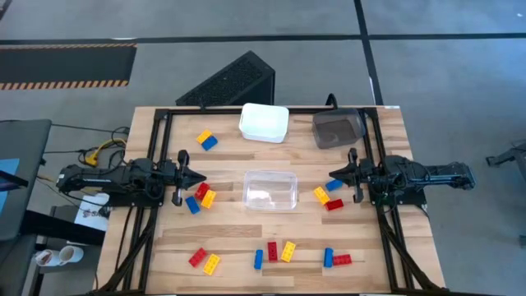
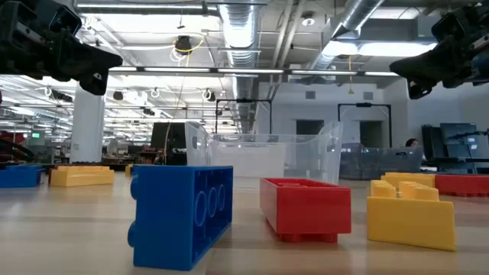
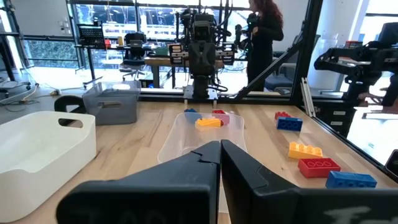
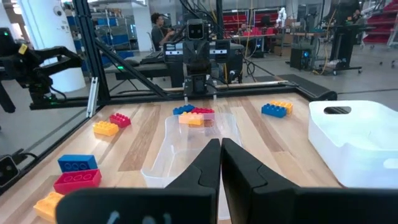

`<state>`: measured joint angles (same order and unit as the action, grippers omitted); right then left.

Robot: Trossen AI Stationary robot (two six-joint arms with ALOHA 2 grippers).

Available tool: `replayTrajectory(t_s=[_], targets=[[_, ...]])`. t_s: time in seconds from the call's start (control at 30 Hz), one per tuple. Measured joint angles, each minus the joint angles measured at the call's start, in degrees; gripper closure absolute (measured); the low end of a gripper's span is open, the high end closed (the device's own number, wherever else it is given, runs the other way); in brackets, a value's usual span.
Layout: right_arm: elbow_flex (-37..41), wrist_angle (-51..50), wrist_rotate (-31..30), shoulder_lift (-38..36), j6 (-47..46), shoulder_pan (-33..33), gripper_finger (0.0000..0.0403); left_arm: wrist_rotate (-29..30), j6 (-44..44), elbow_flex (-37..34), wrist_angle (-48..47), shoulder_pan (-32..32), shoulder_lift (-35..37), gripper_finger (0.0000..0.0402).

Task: Sort & place blocks by color
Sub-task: Put the middle right yellow block into the black bin

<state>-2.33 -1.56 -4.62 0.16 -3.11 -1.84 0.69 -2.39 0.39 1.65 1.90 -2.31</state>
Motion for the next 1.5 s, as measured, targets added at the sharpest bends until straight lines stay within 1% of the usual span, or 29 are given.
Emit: replayTrajectory(t_s=[0.2,0.5,0.57,0.67,0.73,0.8,0.9,1.0,1.13,1.3,1.5], targets=[[0.0,1.0,0.0,0.0,-1.5,0.0,0.0364,0.0,0.0,0.0,0.0,0.0,0.0,0.0402],[0.0,9.9,0.0,0.0,0.5,0.0,0.0364,0.0,0.0,0.0,0.0,0.0,0.0,0.0401],[0.0,12.4,-1.7,0.0,0.2,0.1,0.0365,0.0,0.0,0.0,0.0,0.0,0.0,0.0401],[0.0,16.5,-5.5,0.0,-2.5,0.1,0.0364,0.0,0.0,0.0,0.0,0.0,0.0,0.0401],[-0.1,19.1,-6.1,0.0,-2.6,0.1,0.0364,0.0,0.0,0.0,0.0,0.0,0.0,0.0401],[-1.0,19.2,-6.0,0.0,-2.4,0.1,0.0364,0.0,0.0,0.0,0.0,0.0,0.0,0.0401],[-4.2,15.0,-6.5,1.6,-2.4,0.1,0.0364,0.0,0.0,0.0,0.0,0.0,0.0,0.0401],[-7.8,9.7,-9.8,5.4,-2.9,0.1,0.0362,0.0,0.0,0.0,0.0,0.0,0.0,0.0401],[-12.9,3.8,-11.7,12.8,-3.2,0.1,0.0361,0.0,0.0,0.0,0.0,0.0,0.0,0.0401],[-18.5,-6.3,-12.0,22.5,-7.7,0.1,0.0361,0.0,0.0,0.0,0.0,0.0,0.0,0.0401],[-21.8,-15.2,-12.0,31.4,-9.5,-0.9,0.0354,0.0,0.0,0.0,0.0,0.0,0.0,0.0401]])
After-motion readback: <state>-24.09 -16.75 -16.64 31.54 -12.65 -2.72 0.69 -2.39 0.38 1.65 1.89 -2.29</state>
